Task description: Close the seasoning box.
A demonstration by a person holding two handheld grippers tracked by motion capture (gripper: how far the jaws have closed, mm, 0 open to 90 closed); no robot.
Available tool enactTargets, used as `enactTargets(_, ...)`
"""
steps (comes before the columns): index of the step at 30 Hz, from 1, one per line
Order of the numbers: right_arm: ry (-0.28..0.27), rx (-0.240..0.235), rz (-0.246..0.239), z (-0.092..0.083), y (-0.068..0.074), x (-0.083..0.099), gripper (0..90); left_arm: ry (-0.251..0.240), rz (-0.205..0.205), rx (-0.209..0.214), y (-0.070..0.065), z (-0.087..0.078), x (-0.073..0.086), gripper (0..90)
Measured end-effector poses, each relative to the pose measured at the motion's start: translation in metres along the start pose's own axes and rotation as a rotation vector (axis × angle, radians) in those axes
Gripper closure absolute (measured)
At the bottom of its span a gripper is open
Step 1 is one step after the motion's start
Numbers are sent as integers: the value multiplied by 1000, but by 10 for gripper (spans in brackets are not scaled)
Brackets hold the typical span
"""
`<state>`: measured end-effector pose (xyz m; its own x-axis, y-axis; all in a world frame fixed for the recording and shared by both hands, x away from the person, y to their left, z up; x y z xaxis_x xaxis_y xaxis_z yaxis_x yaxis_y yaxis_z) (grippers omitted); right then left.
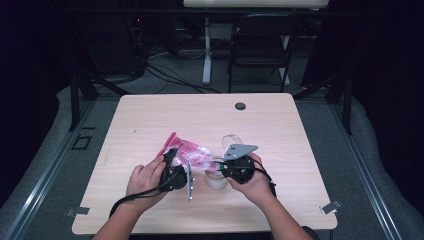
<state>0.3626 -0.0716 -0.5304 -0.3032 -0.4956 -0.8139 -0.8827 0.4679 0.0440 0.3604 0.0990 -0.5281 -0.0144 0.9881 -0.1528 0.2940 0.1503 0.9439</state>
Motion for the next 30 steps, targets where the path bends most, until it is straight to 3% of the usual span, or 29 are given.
enactTargets(7, -5, 2, -1, 0, 0, -1, 900, 10, -16, 23, -4, 0, 2, 684)
enactTargets(16, -24, -9, -1, -2, 2, -4, 884, 24, -68, 70, -11, 4, 6, 691)
enactTargets(20, -38, -27, 10, -3, 4, -6, 819, 24, -103, 100, -16, 6, 8, 692)
enactTargets(30, -64, -22, 10, -3, 4, -9, 685, 17, -125, 131, -25, 8, 5, 698)
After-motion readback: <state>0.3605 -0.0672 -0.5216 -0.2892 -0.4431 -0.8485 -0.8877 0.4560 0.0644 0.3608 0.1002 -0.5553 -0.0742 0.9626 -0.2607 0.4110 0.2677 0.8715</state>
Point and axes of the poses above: each handheld gripper's, and its own axes: z roughly forward along the jaws, x roughly out of its underside, y roughly to its left, the point moved 7 cm from there along z, roughly forward along the jaws, and after that the axes turned 6 degrees about -x, right-handed, at the moved point
